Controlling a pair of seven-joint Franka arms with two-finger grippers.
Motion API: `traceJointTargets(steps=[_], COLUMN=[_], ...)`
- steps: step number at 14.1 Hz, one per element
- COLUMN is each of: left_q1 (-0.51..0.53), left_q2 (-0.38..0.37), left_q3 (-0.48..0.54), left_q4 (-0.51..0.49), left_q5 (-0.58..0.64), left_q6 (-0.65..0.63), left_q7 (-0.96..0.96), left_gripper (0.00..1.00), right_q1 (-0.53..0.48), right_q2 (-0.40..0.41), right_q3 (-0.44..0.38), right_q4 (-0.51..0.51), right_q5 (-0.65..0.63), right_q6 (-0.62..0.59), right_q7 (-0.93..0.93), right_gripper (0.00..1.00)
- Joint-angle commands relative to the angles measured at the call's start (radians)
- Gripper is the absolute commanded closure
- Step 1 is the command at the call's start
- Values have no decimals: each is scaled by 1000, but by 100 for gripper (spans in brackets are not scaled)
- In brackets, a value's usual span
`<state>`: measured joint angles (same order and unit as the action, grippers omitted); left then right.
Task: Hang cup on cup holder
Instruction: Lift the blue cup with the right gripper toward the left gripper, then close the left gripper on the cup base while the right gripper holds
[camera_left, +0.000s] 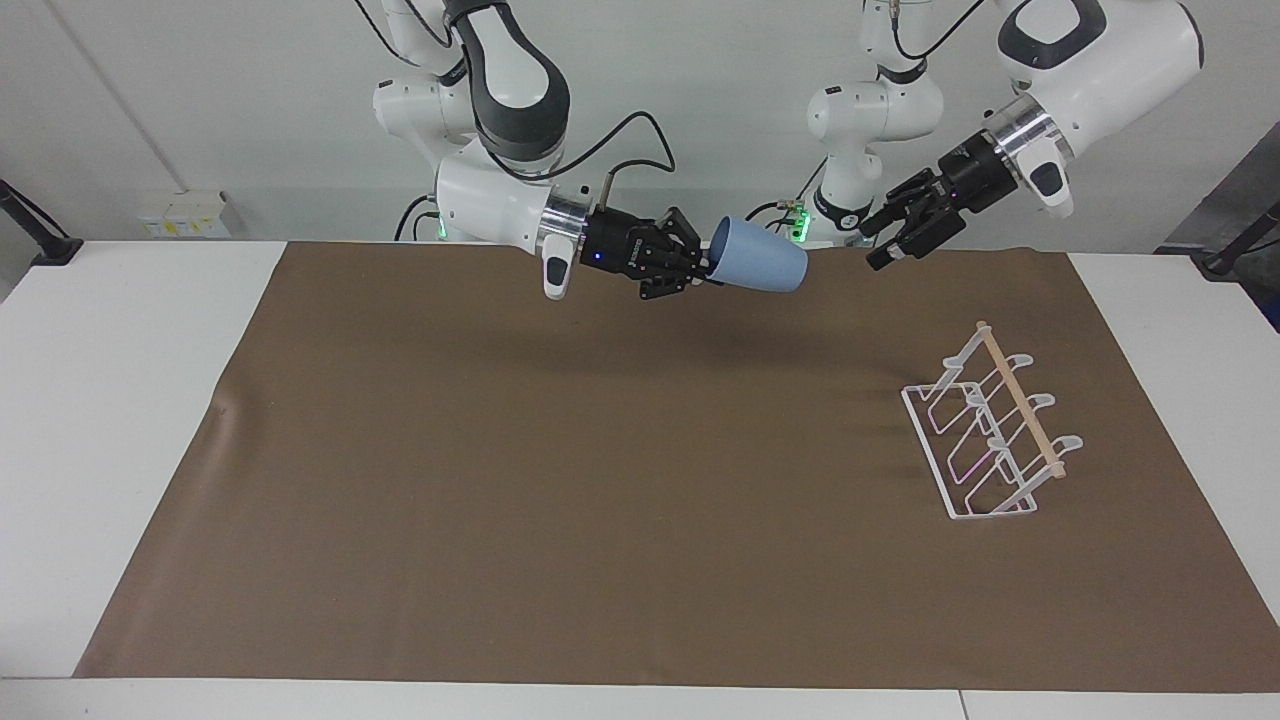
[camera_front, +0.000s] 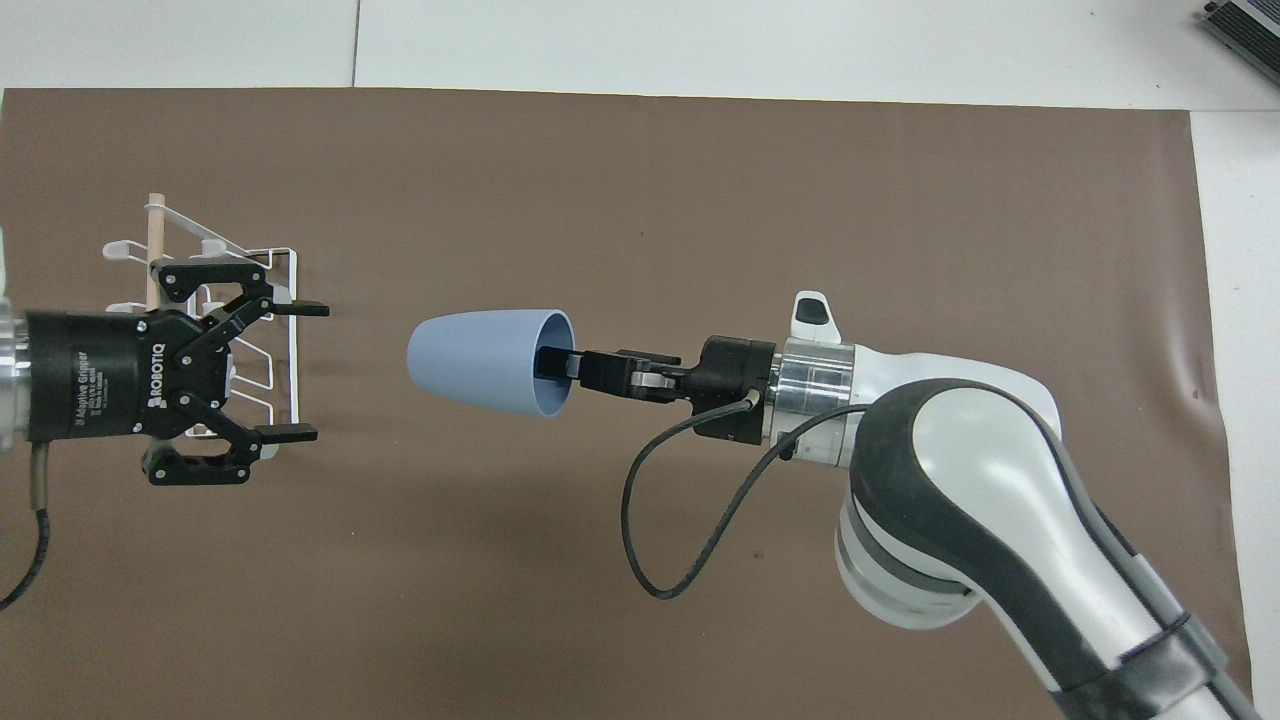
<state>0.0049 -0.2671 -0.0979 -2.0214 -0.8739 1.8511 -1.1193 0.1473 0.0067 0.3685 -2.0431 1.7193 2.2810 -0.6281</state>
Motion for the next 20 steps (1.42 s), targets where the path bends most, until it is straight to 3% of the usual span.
traceJointTargets(steps=[1,9,17,20], left_q1=[-22,-28,40,23], left_q2=[-63,-61,-53,-53], left_q3=[9,-2,12,-8], left_q4=[-86,-74,-51,-51], left_q5=[-83,-157,-66,-77], left_q6=[86,73,-44,-29], left_q7=[-74,-162,-136,-149], left_gripper=[0,0,0,0], right_q1=[-14,-14,-14,-14], right_q2=[-22,-28,-25,-24], right_q3=[46,101,147,148], right_q4=[-6,-5,0,0], right_q5=[95,160,168,168], right_q6=[3,8,127,132], right_q7=[-42,-42,-38,-38], right_gripper=[100,100,100,100])
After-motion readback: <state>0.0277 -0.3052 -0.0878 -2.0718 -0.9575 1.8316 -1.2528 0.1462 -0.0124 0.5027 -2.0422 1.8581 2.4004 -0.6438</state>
